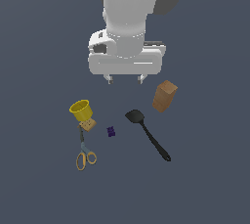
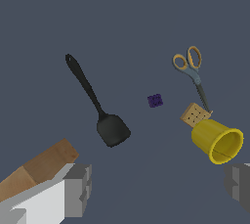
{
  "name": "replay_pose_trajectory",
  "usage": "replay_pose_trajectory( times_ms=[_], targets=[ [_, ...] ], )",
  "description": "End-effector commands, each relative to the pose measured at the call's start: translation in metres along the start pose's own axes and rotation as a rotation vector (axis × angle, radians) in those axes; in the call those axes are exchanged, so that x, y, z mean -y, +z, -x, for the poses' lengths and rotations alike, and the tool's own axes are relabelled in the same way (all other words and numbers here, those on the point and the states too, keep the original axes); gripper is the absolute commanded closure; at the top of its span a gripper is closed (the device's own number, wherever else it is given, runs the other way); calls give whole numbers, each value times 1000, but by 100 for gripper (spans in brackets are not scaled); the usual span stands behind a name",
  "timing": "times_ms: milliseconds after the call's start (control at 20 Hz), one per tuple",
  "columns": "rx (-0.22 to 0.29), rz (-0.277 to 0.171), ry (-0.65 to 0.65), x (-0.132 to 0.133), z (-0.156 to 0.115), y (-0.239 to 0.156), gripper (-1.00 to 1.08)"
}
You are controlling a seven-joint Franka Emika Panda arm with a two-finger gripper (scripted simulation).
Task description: Pick up a designated object from a clutter of objects.
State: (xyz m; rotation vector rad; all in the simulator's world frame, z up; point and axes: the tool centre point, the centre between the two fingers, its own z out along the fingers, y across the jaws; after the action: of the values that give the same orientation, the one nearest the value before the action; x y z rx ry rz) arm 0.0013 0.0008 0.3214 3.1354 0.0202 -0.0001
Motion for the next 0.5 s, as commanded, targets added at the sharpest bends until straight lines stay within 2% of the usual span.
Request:
replay_pose_trajectory(
  times_ms=[0, 450],
  targets=[
    [0, 0, 0, 0, 0, 0, -92],
    [40, 31, 0, -1, 6, 11, -92]
  ],
)
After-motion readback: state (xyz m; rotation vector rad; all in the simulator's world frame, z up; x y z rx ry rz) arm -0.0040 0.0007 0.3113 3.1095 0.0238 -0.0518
